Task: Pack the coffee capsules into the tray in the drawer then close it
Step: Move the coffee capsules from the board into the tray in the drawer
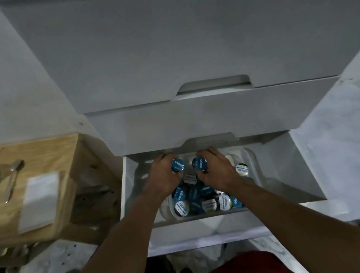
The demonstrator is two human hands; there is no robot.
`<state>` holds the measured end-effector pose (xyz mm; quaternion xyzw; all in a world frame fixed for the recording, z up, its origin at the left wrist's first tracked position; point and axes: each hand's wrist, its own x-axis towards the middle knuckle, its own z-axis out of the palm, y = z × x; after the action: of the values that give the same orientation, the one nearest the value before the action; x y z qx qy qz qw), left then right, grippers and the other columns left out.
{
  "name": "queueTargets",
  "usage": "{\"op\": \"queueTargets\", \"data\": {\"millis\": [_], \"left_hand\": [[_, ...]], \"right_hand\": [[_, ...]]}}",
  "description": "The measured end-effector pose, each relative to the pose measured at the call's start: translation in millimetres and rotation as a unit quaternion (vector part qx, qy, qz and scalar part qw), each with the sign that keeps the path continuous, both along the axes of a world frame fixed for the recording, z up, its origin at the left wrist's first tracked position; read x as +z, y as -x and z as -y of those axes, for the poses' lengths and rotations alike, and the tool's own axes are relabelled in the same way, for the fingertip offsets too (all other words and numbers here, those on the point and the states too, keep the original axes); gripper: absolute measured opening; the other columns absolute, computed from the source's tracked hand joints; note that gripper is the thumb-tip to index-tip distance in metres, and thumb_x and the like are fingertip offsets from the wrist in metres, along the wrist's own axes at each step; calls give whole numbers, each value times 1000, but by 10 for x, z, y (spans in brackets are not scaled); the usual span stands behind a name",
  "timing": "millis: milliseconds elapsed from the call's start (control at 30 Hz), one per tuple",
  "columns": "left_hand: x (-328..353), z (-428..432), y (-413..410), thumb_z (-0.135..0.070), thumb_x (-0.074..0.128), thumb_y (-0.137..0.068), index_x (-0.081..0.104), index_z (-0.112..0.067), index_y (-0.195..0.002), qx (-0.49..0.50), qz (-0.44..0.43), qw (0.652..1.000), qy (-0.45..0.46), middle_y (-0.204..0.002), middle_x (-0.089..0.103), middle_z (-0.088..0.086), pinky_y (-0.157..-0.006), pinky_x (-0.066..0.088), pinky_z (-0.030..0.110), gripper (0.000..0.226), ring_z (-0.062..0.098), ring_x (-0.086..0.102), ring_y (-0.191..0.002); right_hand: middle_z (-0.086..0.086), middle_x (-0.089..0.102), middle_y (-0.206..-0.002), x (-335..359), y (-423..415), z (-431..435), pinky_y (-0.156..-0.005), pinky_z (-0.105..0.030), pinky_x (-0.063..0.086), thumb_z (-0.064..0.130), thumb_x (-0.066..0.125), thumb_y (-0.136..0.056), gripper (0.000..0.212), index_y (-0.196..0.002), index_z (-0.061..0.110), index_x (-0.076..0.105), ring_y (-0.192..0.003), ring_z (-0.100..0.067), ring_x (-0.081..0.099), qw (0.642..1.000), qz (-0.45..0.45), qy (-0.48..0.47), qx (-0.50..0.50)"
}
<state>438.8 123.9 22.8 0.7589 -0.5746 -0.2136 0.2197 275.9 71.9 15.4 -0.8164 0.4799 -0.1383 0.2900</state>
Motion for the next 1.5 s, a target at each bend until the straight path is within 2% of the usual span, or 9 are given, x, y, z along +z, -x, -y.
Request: {"op": "queueTargets", "data": {"millis": [100, 167, 333, 433, 533, 767, 1133, 1233, 1500], "left_hand": [[-18, -11, -50, -9, 72, -72, 64, -10, -113, -35, 8, 999, -2, -112, 58, 11, -80, 31, 11, 42, 23, 55, -104], [-36, 4, -72, -8, 71, -72, 64, -10, -112, -45, 11, 999, 4, -111, 59, 12, -77, 30, 10, 41, 23, 56, -103], [-69, 58, -104, -14, 70, -71, 65, -17, -113, -45, 30, 998, 18, -109, 63, 8, -83, 47, 28, 43, 24, 58, -100], [-71, 68, -154, -20, 69, -74, 61, -20, -119, -60, 65, 996, 4, -113, 63, 5, -87, 50, 35, 45, 23, 55, -105], [-88, 48, -177, -22, 67, -77, 59, -18, -124, -85, 96, 992, -2, -117, 61, 6, -90, 48, 35, 48, 24, 52, -110], [-152, 67, -158, -23, 64, -79, 58, -16, -125, -82, 123, 989, 11, -121, 56, 7, -90, 44, 31, 46, 24, 47, -116], [-186, 109, -198, -30, 63, -82, 58, -15, -126, -111, 148, 983, -4, -124, 55, 9, -94, 46, 41, 47, 27, 47, -116], [-185, 114, -190, -30, 59, -85, 59, -14, -125, -103, 149, 983, -1, -123, 55, 9, -94, 46, 40, 42, 27, 47, -115], [-189, 116, -198, -24, 55, -88, 65, -20, -114, -123, 188, 975, -3, -121, 54, 7, -90, 47, 38, 28, 25, 47, -110]], "right_hand": [[-7, 48, -125, 6, -47, -15, -89, -22, 40, 14, 69, -79, 52, -127, 11, 51, -110, -24, 55, 1000, -12, 0, -17], [-8, 48, -125, 15, -89, 11, -91, -23, 42, 13, 69, -78, 52, -127, 11, 52, -110, -24, 54, 1000, -26, 5, -14], [-11, 55, -118, -19, -184, 69, -86, -37, 51, 12, 69, -74, 46, -117, 11, 56, -102, -31, 59, 999, -43, 21, -3], [-10, 57, -112, -55, -203, 94, -82, -36, 51, 15, 70, -74, 39, -110, 13, 57, -98, -31, 60, 998, -54, 21, -2], [-7, 58, -110, -85, -209, 111, -78, -33, 50, 21, 71, -77, 33, -107, 15, 58, -96, -29, 61, 997, -73, 21, 2], [-8, 58, -113, -105, -233, 126, -75, -34, 49, 25, 66, -83, 30, -111, 16, 59, -96, -31, 61, 994, -104, 31, 0], [-8, 60, -113, -111, -243, 124, -76, -37, 53, 26, 59, -89, 22, -108, 19, 68, -91, -33, 63, 993, -115, 39, 4], [-10, 59, -115, -104, -229, 132, -77, -39, 54, 18, 56, -89, 24, -110, 21, 68, -92, -35, 63, 991, -125, 43, 14], [-12, 60, -110, -89, -290, 122, -76, -38, 53, 20, 53, -91, 28, -116, 24, 64, -92, -35, 62, 988, -147, 51, 5]]}}
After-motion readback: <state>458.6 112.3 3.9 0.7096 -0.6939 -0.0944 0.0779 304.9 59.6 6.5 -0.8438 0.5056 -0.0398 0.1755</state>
